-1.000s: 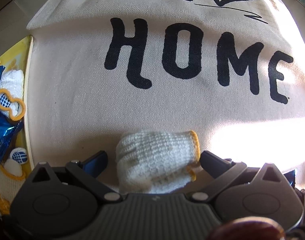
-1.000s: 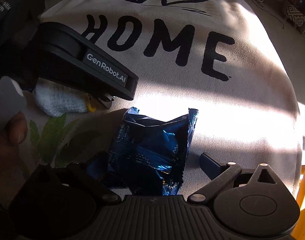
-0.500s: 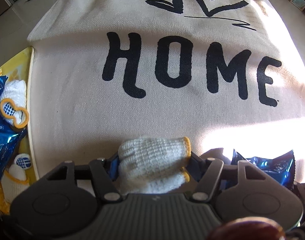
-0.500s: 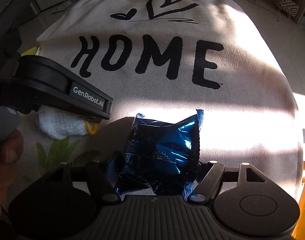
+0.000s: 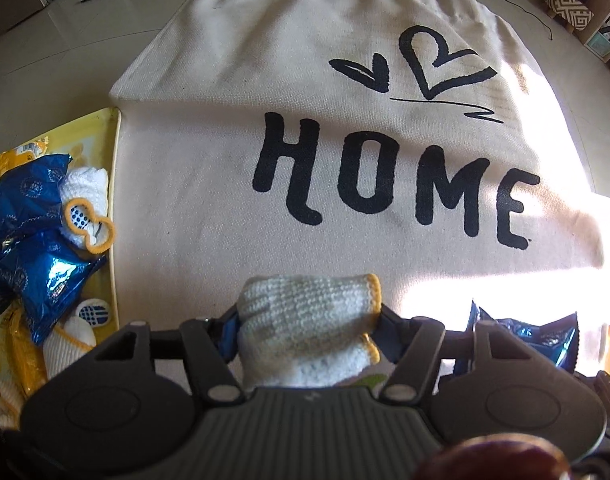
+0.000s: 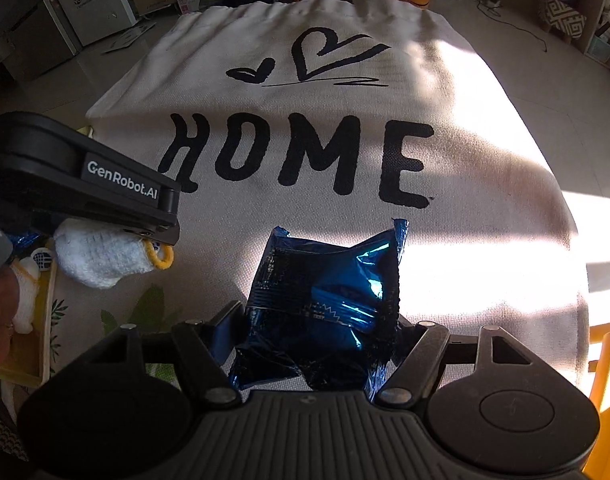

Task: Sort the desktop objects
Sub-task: 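Lift the held glove and packet and carry both toward the yellow tray, then open both tools over the tray to drop the glove and packet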

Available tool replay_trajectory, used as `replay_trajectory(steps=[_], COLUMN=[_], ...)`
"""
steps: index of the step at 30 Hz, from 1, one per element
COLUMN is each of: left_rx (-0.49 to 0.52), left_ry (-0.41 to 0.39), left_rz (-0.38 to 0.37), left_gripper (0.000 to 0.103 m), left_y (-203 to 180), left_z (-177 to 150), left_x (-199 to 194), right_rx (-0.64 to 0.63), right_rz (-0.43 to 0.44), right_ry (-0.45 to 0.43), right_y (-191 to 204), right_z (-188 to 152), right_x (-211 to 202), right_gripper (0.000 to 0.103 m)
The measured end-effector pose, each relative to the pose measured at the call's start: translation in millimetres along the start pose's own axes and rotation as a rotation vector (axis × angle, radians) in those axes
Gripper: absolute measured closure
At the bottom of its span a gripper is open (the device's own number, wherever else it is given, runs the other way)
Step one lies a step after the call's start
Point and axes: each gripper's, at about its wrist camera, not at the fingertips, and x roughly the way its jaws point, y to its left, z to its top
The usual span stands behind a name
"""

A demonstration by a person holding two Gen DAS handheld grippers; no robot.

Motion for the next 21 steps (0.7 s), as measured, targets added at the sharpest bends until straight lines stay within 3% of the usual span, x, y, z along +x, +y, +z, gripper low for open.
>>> replay_trajectory(steps=[12,21], left_rx=[-0.123,-0.264], left_ry=[-0.108,-0.156], left_rz=[0.031,0.083], left_gripper=[0.041,0.041], left_y=[58.4,132.3], left_z=[10.8,16.4], left_x=[-41.5,-74.7], right_rx=[-0.036,-0.113], right_rz=[0.081,0.251], right_ry=[-0.100,-0.092], right_y=[58.4,122.3], right_z=[26.5,29.2], right_x=[-22.8,-14.8], right_gripper=[0.031,0.031])
